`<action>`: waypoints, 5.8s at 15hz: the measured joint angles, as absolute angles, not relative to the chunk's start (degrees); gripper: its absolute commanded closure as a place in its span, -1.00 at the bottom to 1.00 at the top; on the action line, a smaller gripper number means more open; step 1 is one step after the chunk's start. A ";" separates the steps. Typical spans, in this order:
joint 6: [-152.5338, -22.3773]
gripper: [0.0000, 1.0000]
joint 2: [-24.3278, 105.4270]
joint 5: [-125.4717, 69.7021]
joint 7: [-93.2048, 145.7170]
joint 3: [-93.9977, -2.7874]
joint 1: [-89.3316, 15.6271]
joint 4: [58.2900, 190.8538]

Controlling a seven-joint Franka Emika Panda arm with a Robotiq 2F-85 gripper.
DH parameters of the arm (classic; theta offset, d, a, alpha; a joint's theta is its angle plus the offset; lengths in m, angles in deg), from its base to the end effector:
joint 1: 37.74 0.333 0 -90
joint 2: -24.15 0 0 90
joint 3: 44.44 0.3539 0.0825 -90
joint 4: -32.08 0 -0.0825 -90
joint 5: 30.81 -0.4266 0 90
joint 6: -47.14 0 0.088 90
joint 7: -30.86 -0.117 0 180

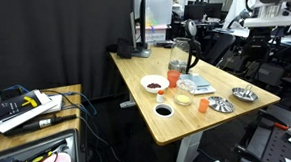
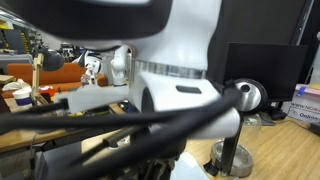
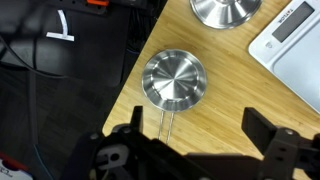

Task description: Place the silver pan on top of the scale

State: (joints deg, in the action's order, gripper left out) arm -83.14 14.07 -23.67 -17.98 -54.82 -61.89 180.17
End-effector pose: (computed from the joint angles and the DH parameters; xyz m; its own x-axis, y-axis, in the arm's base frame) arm 0.3594 -0.2496 0.3050 0.2024 -0.9779 -0.0520 -0.9684 -0.2078 0.1379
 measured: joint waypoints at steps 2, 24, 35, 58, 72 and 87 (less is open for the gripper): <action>-85.29 -1.00 19.09 -23.22 -19.99 -55.63 -61.85 178.85; -91.51 -1.00 33.70 -25.13 -28.46 -62.30 -56.75 172.75; -98.97 -1.00 45.82 -25.51 -32.86 -67.92 -54.31 170.53; -104.38 -1.00 55.00 -33.59 -37.08 -69.54 -52.60 164.99; -106.04 -1.00 57.90 -31.18 -36.78 -72.48 -49.29 163.50; -108.67 -1.00 60.44 -26.35 -36.40 -75.21 -43.57 163.26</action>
